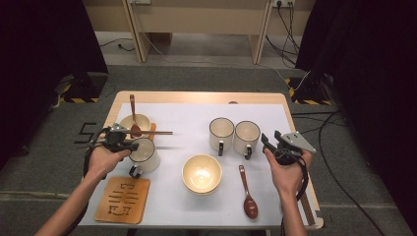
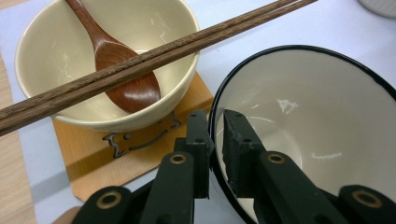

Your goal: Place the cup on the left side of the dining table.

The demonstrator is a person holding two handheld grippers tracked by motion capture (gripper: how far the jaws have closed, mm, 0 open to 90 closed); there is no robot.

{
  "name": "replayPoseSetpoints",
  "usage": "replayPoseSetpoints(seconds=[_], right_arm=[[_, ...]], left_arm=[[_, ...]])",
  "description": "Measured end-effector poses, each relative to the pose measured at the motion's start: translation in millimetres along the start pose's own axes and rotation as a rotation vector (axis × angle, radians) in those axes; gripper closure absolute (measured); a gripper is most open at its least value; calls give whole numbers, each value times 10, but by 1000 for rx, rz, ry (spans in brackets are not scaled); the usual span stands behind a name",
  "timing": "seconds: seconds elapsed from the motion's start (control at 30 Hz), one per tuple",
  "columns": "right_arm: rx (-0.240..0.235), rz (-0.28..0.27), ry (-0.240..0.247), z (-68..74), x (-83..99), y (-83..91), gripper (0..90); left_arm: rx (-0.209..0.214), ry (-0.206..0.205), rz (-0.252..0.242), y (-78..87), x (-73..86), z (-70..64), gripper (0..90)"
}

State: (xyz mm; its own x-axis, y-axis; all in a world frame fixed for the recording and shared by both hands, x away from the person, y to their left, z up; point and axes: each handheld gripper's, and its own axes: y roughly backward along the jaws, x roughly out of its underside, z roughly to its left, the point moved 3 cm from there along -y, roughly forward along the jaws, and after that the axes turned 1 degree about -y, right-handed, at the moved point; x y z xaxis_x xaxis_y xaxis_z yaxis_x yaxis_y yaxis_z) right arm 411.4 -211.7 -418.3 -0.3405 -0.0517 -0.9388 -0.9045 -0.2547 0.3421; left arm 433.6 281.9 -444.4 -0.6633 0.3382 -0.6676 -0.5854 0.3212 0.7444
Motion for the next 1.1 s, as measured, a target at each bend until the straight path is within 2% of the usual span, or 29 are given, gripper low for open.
replayPoseSetpoints(seconds=[0.23,0.27,0.3,0.4,0.5,0.6,0.67,0.83,0.97,1.0,1.07,1.1], right_arm=[[-1,4,-1,8,1,-1,485],[-4,3,-3,14,1,-3,485],[-4,3,-3,14,1,-3,485],[0,0,-1,2,-3,3,485],[0,1,-1,2,-3,5,485],[0,-1,-1,5,-6,4,485],[0,2,1,10,-7,5,485],[-4,-2,-1,27,-13,8,485],[3,-3,-2,5,-15,17,485],[2,-1,-4,1,-11,14,485],[1,0,-3,2,-8,9,485],[1,1,-2,6,-7,8,485]], left_arm=[[9,-4,-20,-1,6,-4,787],[16,10,-44,15,7,-8,744],[16,10,-44,15,7,-8,718],[14,22,-92,97,8,-15,628],[17,33,-110,168,29,-19,586],[33,47,-114,213,56,-21,583],[48,60,-110,209,69,-23,592],[46,53,-90,144,76,-23,648],[17,19,-77,118,46,1,777],[3,-2,-60,111,30,7,798],[9,-6,-60,99,19,11,820],[33,-14,-58,58,-11,22,820]])
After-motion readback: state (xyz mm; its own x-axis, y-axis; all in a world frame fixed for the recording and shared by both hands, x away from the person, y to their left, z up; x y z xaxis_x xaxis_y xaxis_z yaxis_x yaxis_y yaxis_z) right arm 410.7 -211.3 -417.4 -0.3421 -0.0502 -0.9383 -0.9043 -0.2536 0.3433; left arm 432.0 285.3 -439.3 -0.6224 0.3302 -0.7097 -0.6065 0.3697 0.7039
